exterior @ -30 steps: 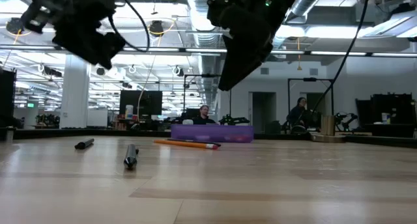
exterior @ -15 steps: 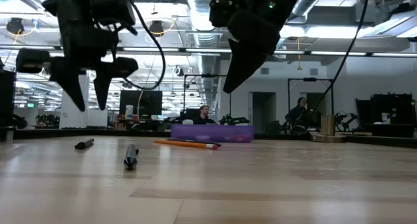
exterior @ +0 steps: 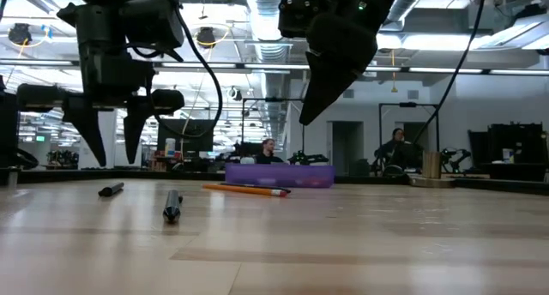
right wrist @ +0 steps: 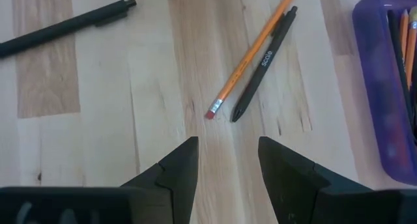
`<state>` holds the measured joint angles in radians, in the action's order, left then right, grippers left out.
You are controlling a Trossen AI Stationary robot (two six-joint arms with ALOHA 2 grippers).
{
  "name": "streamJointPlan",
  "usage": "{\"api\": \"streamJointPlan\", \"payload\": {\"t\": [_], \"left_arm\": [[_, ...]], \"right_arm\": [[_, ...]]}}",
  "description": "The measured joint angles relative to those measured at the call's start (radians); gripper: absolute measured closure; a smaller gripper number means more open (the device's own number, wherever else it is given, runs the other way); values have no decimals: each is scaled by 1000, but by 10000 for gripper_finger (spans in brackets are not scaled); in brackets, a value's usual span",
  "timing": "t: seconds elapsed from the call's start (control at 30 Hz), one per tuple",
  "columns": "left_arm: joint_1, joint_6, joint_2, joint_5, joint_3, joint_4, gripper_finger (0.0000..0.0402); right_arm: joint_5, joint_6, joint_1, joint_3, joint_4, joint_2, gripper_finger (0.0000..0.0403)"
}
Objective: Pick & place school supplies into a supply box
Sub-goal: Put the black pen into the violet supply box
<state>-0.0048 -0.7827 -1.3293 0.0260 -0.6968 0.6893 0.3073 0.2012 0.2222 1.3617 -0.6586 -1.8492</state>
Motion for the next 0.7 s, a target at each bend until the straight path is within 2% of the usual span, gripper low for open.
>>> {"api": "streamJointPlan", "payload": {"t": [0.27, 0.7], "left_arm": [[0, -28, -3, 9, 0, -10, 255], [-8, -37, -150, 17, 1, -46, 255]], "right_arm": [[-19, 0, 0, 0, -4, 0, 249], [-22, 2, 6, 0, -5, 0, 249]]}}
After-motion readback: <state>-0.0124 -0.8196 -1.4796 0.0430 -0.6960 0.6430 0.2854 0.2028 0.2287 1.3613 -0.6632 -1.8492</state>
